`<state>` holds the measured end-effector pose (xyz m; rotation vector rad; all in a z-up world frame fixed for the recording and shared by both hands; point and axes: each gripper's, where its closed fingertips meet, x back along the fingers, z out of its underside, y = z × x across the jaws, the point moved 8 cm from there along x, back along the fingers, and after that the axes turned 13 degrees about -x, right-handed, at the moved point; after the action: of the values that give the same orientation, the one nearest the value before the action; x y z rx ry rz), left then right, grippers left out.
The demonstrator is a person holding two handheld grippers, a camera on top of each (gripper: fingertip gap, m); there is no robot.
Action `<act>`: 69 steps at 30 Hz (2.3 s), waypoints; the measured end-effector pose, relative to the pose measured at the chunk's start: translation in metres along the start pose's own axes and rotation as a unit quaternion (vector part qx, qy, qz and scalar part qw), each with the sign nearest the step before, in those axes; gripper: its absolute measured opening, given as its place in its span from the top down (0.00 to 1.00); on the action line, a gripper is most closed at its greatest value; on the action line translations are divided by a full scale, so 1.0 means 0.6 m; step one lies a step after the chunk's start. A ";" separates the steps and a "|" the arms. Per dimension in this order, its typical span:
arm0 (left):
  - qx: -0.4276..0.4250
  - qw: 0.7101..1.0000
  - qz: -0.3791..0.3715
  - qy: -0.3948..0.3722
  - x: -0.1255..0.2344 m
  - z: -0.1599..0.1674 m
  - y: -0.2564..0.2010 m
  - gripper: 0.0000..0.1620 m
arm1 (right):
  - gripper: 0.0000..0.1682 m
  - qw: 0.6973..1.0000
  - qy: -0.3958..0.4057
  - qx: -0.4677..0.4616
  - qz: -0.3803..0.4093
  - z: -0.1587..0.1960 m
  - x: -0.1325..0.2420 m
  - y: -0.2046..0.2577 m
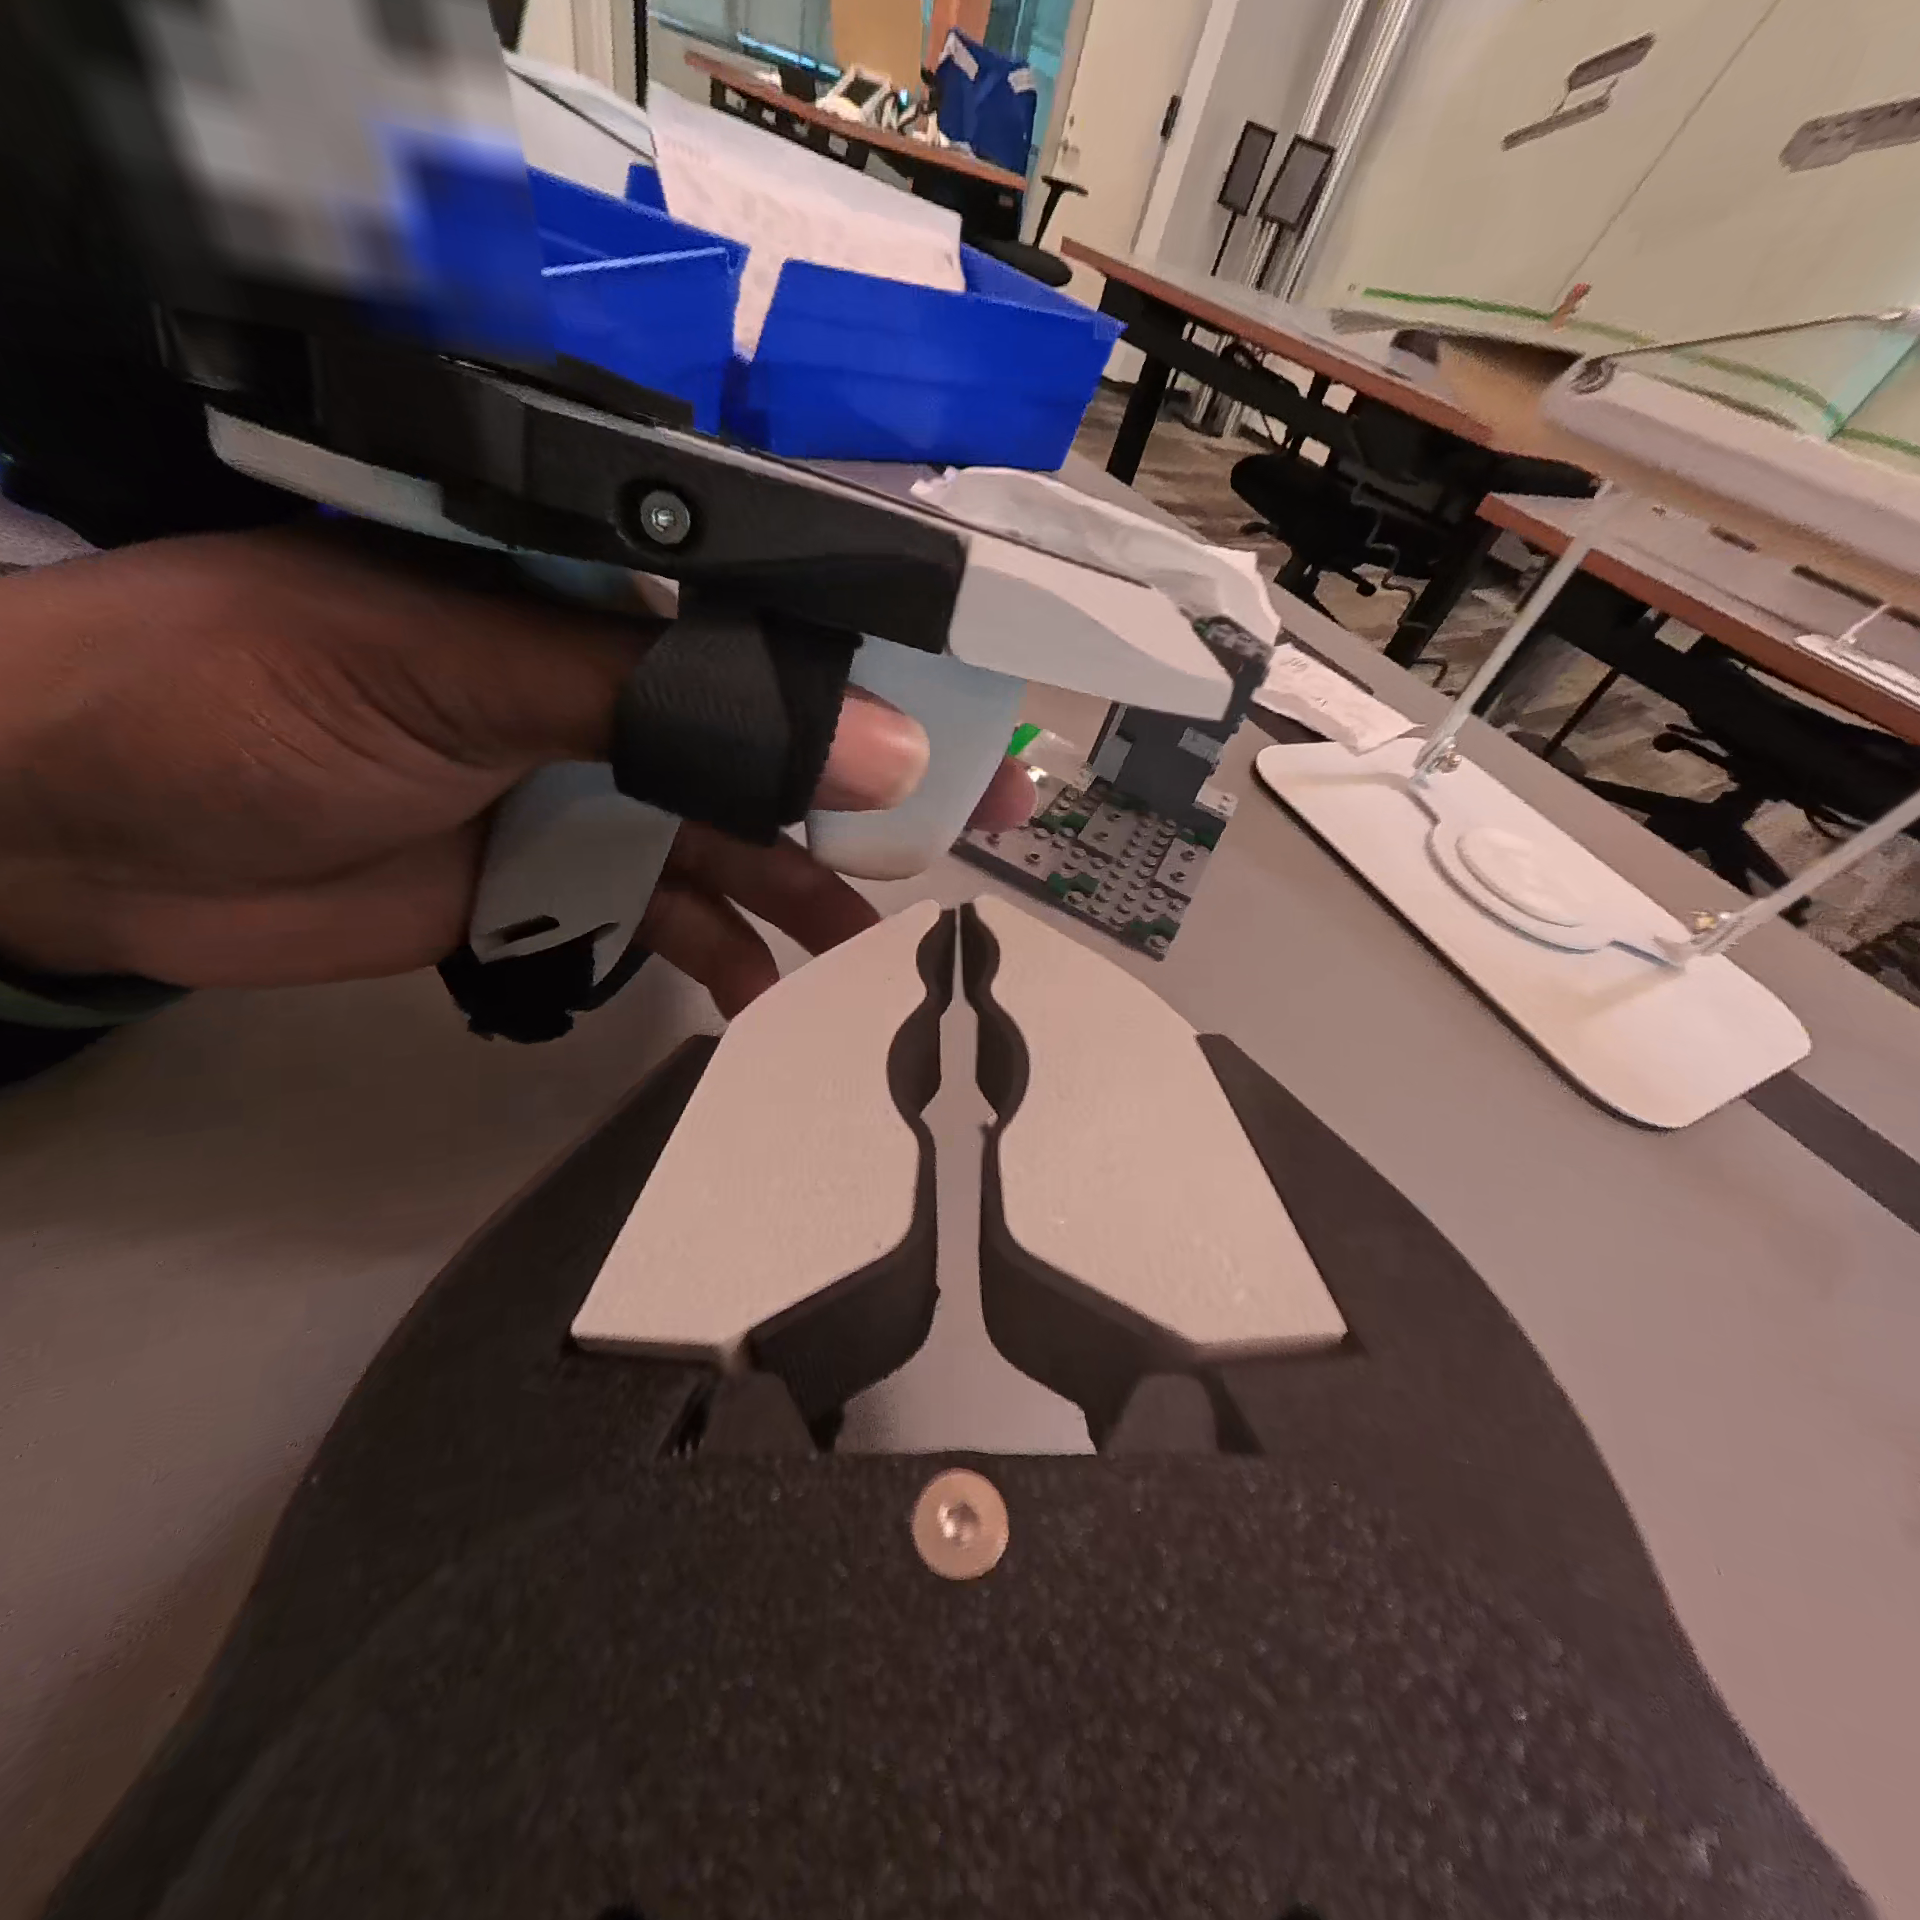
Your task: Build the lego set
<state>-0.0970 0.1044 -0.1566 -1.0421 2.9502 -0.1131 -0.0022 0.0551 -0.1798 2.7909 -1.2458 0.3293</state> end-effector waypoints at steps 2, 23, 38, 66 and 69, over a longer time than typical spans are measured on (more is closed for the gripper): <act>-0.006 1.000 0.000 0.009 0.004 0.006 0.002 1.00 | 0.98 1.000 0.007 0.001 -0.001 0.002 -0.008 0.002; -0.122 0.985 0.012 0.121 0.009 0.042 0.006 1.00 | 0.93 0.999 0.001 -0.014 -0.036 0.002 -0.017 -0.017; -0.126 0.986 0.028 0.109 0.011 0.034 -0.007 1.00 | 0.86 0.999 -0.024 -0.014 -0.023 0.003 -0.012 -0.018; -0.264 0.948 -0.165 0.071 -0.186 -0.308 0.235 1.00 | 1.00 0.998 -0.045 -0.018 0.037 -0.018 0.026 -0.054; -0.271 0.938 -0.201 0.084 -0.246 -0.350 0.287 1.00 | 1.00 0.998 -0.047 -0.018 0.045 -0.019 0.030 -0.059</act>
<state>-0.0974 0.3441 0.0383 -1.7680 2.9263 0.6804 0.0339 0.0675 -0.1639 2.7555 -1.3864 0.1799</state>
